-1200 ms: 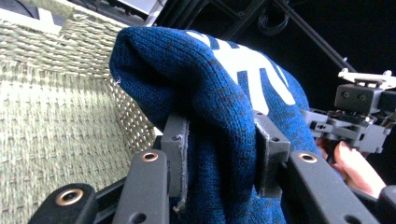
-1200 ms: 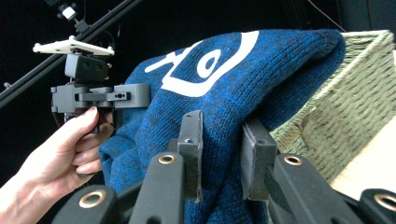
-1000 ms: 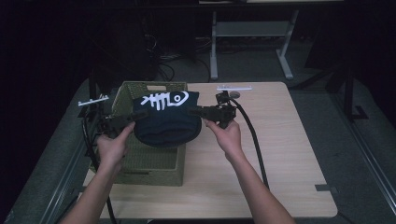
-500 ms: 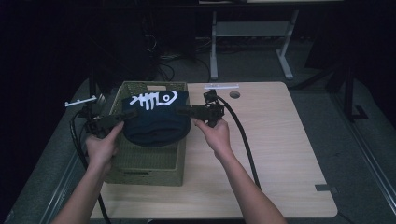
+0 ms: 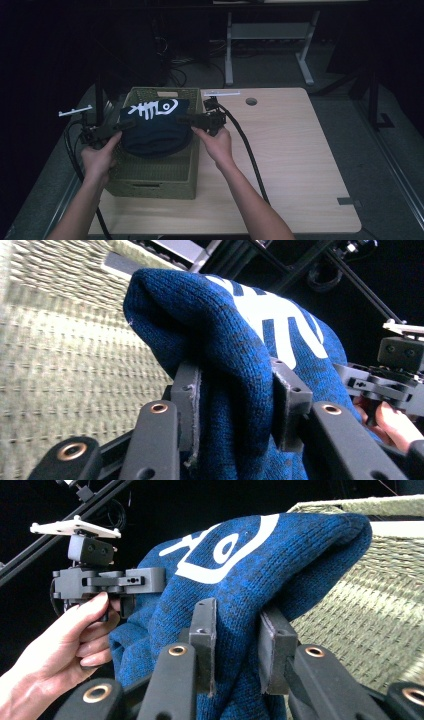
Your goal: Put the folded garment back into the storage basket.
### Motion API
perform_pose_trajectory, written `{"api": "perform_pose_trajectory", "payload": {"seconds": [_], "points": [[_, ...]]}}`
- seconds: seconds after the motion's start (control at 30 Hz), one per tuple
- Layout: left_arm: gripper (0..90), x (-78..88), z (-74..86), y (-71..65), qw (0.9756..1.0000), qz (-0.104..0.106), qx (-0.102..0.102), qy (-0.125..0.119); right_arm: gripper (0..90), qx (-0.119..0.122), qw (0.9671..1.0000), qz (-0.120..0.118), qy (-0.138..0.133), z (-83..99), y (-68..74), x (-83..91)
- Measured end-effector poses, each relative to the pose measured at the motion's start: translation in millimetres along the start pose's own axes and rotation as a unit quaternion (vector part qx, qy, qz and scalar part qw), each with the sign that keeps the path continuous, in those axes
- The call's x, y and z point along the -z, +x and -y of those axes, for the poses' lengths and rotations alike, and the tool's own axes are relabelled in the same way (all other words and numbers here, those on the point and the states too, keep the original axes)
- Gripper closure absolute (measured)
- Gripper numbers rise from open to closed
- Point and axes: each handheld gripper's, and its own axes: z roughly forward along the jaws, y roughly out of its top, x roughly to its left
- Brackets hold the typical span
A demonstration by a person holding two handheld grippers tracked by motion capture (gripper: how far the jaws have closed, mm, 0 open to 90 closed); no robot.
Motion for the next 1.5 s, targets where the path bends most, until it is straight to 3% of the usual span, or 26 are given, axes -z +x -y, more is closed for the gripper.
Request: {"api": "perform_pose_trajectory", "payload": {"seconds": [0.27, 0.6, 0.7, 1.2, 1.33, 1.47, 1.5], "points": [[60.4, 3.6, -1.2, 10.7, 0.9998, -0.019, 0.007, -0.001, 71.9, -0.001, 0.9999, 0.008, 0.009, 3.5, -1.1, -18.3], [58.0, 1.0, 5.1, 34.2, 0.9988, -0.034, 0.031, 0.019, 71.1, -0.002, 0.9995, 0.018, 0.024, 15.3, -3.4, -36.1], [57.9, 0.1, 5.6, 37.5, 0.9984, -0.042, 0.027, 0.025, 71.2, -0.006, 0.9994, 0.020, 0.028, 20.2, -5.7, -39.8], [57.3, -7.2, 6.8, 37.4, 0.9963, -0.066, 0.015, 0.052, 70.7, -0.003, 0.9987, 0.040, 0.033, 34.8, -10.8, -41.0], [58.4, -10.4, 8.4, 33.6, 0.9948, -0.084, -0.001, 0.057, 70.2, 0.006, 0.9982, 0.049, 0.035, 36.8, -10.6, -39.3], [58.3, -10.9, 8.2, 33.9, 0.9944, -0.088, -0.001, 0.059, 67.5, 0.015, 0.9973, 0.062, 0.038, 38.5, -9.4, -38.1], [56.9, -11.4, 8.4, 33.4, 0.9940, -0.091, -0.005, 0.060, 64.1, 0.023, 0.9962, 0.074, 0.041, 38.7, -8.4, -37.7]]}}
